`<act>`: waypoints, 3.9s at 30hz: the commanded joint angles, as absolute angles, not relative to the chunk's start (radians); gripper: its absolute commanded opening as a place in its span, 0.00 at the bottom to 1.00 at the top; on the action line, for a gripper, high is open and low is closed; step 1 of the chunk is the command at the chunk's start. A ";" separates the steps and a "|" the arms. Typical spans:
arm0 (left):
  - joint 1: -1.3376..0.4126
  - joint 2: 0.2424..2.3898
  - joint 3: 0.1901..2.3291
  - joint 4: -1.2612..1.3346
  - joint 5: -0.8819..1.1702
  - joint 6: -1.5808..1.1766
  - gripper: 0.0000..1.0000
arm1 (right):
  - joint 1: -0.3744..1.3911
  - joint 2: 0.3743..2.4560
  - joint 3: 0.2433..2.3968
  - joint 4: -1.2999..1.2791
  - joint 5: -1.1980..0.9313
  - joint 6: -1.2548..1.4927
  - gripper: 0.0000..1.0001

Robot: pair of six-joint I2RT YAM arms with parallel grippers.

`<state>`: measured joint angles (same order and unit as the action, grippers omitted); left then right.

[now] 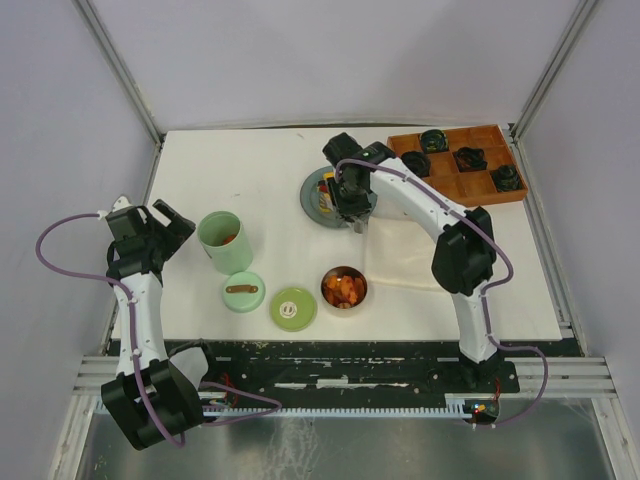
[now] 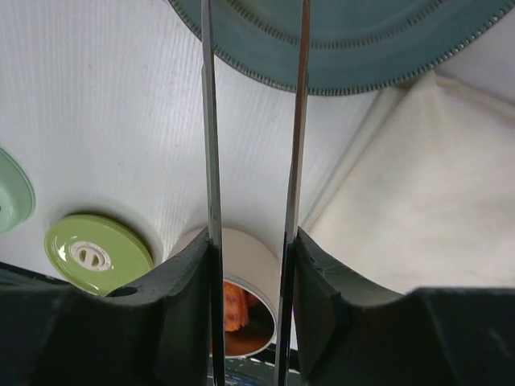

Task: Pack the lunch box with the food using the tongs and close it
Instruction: Pick up the fake food from the plate, then place the fake food in the packing box.

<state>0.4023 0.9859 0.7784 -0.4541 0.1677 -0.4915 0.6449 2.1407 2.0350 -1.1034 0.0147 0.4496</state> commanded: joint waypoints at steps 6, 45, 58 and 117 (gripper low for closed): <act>0.405 0.979 0.779 -0.415 0.186 -0.512 0.99 | 0.635 2.033 1.997 -1.185 0.044 0.352 0.45; 0.406 0.982 0.780 -0.416 0.187 -0.512 1.00 | 0.635 1.971 1.970 -1.071 0.025 0.424 0.40; 0.406 0.979 0.780 -0.417 0.184 -0.512 1.00 | 0.652 1.812 1.880 -0.806 -0.319 0.547 0.40; 0.406 0.983 0.780 -0.418 0.191 -0.515 1.00 | 1.001 2.177 2.463 -1.131 -0.196 0.265 0.50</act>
